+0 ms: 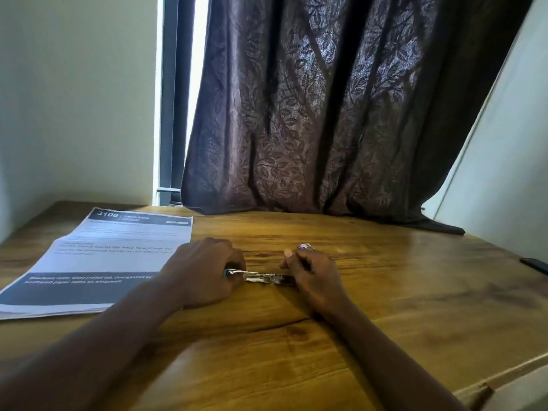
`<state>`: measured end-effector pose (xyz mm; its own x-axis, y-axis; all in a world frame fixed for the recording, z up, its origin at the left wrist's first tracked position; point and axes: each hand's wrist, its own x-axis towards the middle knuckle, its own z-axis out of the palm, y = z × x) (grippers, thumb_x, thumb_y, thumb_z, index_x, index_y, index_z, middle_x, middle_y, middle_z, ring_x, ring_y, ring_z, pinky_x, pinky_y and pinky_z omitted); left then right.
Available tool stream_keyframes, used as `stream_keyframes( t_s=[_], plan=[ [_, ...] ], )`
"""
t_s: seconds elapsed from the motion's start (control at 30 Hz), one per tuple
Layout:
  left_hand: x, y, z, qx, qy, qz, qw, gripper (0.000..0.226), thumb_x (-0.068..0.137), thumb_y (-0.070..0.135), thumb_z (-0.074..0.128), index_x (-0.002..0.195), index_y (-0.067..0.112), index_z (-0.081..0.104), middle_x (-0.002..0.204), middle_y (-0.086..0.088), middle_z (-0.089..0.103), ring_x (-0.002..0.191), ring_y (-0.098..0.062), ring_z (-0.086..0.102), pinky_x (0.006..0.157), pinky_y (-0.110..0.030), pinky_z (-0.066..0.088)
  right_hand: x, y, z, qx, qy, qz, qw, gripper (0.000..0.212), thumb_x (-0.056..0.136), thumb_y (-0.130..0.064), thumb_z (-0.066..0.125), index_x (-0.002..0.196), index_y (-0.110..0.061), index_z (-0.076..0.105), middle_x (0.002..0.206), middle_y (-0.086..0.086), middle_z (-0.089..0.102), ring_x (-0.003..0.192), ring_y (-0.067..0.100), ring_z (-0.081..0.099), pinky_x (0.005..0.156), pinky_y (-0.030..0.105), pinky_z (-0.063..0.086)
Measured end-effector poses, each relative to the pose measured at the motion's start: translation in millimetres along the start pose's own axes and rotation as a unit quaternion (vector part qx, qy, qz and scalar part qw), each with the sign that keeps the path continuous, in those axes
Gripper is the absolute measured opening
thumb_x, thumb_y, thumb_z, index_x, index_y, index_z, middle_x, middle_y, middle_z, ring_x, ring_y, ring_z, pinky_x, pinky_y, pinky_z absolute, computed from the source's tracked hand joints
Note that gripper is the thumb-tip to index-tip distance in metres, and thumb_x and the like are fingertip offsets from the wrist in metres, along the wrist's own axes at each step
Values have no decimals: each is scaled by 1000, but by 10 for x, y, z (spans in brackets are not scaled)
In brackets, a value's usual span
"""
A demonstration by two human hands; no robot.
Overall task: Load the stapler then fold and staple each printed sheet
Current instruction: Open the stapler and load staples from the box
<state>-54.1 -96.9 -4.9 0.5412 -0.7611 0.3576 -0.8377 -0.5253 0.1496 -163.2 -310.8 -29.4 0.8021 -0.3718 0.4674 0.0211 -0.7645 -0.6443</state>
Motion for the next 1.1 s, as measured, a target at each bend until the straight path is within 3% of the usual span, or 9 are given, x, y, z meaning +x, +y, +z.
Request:
stream_keyframes(
  t_s=[0.1, 0.27, 0.4, 0.5, 0.63, 0.77, 0.87, 0.93, 1.1],
  plan=[
    [9, -36, 26, -41, -2, 24, 999, 26, 93, 49, 64, 116, 40, 69, 107, 21, 63, 95, -4, 57, 78, -26, 48, 6, 28, 15, -63, -20, -9, 998, 24, 99, -32, 60, 86, -17, 73, 81, -4, 71, 77, 9, 64, 74, 35, 53],
    [21, -64, 102, -181, -1, 6, 984, 4, 93, 35, 71, 94, 34, 74, 87, 19, 71, 83, -4, 65, 73, -28, 53, -5, -2, 49, -100, -11, -20, 995, 19, 100, -34, 58, 94, -22, 72, 82, -11, 68, 76, 3, 60, 69, 27, 48],
    [22, -68, 130, -156, 7, -2, 988, 7, 92, 40, 72, 90, 34, 75, 89, 19, 70, 85, -2, 63, 77, -33, 57, 21, 62, 64, -155, 19, 23, 987, 20, 91, -47, 62, 84, -29, 68, 79, -16, 64, 86, 10, 62, 88, 42, 50],
    [23, -67, 150, -153, 19, 4, 988, 12, 91, 44, 71, 91, 33, 76, 90, 19, 69, 84, -2, 62, 74, -31, 56, 60, 58, 5, -185, 75, 48, 979, 27, 92, -54, 59, 91, -28, 68, 95, -14, 65, 97, 11, 57, 97, 42, 41],
    [11, -50, 158, -125, 44, -3, 991, 24, 94, 52, 65, 93, 31, 76, 92, 17, 69, 81, -3, 62, 71, -30, 54, 240, 126, -144, -185, 134, 92, 969, 15, 90, -44, 63, 99, -31, 65, 105, -11, 65, 109, 15, 55, 97, 43, 42],
    [15, -27, 175, -100, 62, 8, 993, 26, 93, 56, 62, 94, 33, 74, 93, 18, 67, 84, -4, 60, 68, -28, 48, 503, 343, -209, -240, 41, 182, 953, 48, 84, -54, 67, 123, -27, 61, 117, -2, 66, 115, 23, 55, 95, 47, 50],
    [24, -18, 184, -94, 84, 19, 992, 24, 93, 56, 62, 94, 34, 74, 91, 19, 64, 83, -2, 56, 64, -21, 37, 627, 504, -170, -266, -23, 219, 938, 49, 76, -63, 71, 111, -28, 66, 114, 0, 66, 108, 23, 59, 89, 47, 55],
    [31, -20, 172, -102, 113, 18, 988, 23, 93, 54, 63, 93, 34, 75, 88, 19, 63, 83, -3, 56, 67, -24, 39, 634, 484, -147, -261, -9, 209, 943, 37, 78, -57, 74, 101, -30, 66, 109, -2, 68, 101, 21, 61, 84, 45, 57],
    [70, -50, 120, -216, 203, -36, 955, 18, 94, 40, 68, 109, 30, 72, 91, 15, 70, 81, -4, 65, 75, -34, 57, 581, -24, -78, -65, 56, 54, 995, 33, 91, -26, 73, 123, -25, 64, 108, -7, 69, 84, 8, 66, 73, 32, 59]
  ],
)
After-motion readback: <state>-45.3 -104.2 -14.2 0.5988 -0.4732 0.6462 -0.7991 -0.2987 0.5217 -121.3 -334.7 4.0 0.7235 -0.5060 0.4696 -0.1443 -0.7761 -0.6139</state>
